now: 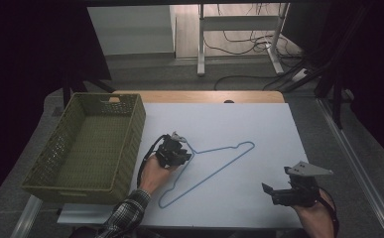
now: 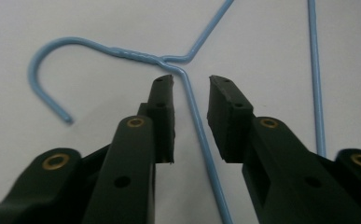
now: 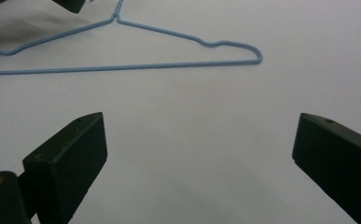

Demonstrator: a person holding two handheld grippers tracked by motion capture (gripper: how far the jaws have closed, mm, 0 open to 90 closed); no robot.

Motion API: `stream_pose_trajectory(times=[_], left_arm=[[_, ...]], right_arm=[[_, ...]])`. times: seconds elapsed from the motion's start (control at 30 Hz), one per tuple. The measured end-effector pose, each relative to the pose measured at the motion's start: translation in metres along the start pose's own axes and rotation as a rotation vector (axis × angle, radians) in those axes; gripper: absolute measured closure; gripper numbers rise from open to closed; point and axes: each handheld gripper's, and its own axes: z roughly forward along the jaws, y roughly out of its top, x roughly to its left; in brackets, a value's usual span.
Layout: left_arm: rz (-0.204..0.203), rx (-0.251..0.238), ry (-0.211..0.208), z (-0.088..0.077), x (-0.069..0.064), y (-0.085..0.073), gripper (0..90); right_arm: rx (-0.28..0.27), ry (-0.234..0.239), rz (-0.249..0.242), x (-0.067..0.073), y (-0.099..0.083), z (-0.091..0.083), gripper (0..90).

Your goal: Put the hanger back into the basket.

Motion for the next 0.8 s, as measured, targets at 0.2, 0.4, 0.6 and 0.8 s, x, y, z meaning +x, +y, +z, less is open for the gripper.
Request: stream_pose_trajectory(times=[0.2, 0.4, 0.6, 0.8], left_arm=[[-0.004, 0.013, 0.010, 0.012, -0.002, -0.001, 78.0], [0.012, 0.033, 0.032, 0.021, -0.009, -0.004, 80.8], [-0.041, 0.011, 0.040, 0.021, -0.010, -0.006, 85.5], [-0.053, -0.007, 0.044, 0.018, -0.011, -0.006, 86.9]], right_arm=[[0.008, 0.004, -0.006, 0.001, 0.000, 0.002, 3.0], [0.014, 0.007, -0.011, 0.001, 0.000, 0.003, 3.1], [0.022, 0.009, -0.020, 0.002, 0.001, 0.005, 3.2], [0.025, 0.024, -0.016, 0.003, 0.007, 0.009, 3.8]])
